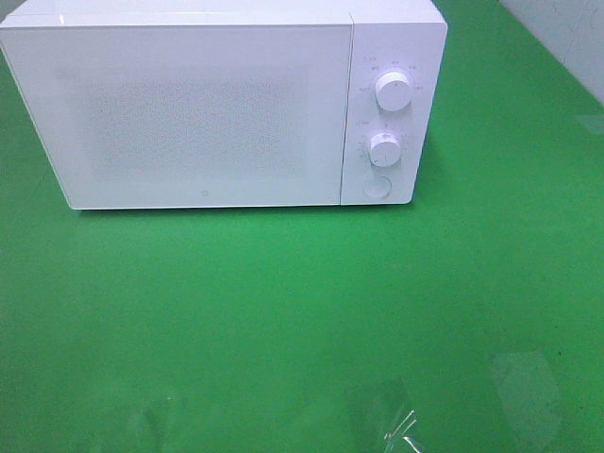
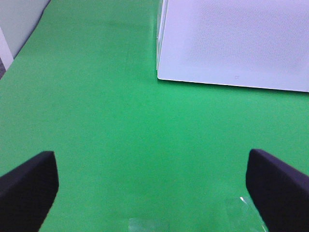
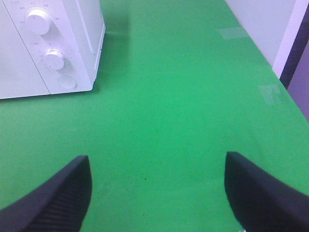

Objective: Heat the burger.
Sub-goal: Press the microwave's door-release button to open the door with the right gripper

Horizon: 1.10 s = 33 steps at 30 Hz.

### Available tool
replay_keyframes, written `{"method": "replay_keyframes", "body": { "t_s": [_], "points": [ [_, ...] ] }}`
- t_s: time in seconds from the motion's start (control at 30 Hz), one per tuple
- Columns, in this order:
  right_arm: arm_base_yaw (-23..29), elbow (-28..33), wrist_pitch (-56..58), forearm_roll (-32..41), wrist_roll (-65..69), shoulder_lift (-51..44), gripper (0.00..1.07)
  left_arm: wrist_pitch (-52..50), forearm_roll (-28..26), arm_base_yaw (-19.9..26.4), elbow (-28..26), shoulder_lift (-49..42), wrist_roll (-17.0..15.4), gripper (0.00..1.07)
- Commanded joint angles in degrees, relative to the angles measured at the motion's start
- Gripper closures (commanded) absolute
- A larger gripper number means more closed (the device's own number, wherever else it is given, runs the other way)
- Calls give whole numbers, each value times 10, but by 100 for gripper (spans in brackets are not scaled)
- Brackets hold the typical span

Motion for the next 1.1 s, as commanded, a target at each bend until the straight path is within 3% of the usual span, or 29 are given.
{"method": "replay_keyframes", "body": {
  "t_s": [0.03,0.53,0.77,1.1],
  "points": [
    [-2,1,-1,-2,-3,-16,31,-1,-1,1,2,-2,-1,9],
    [-2,-17,-18,2,-3,-14,31,-1,-1,1,2,-2,-1,9],
    [-2,-34,-140,2,1,75,31,-1,-1,1,2,-2,-1,9],
    [-2,-29,-231,2,1,197,31,-1,-1,1,2,-2,-1,9]
  ]
}}
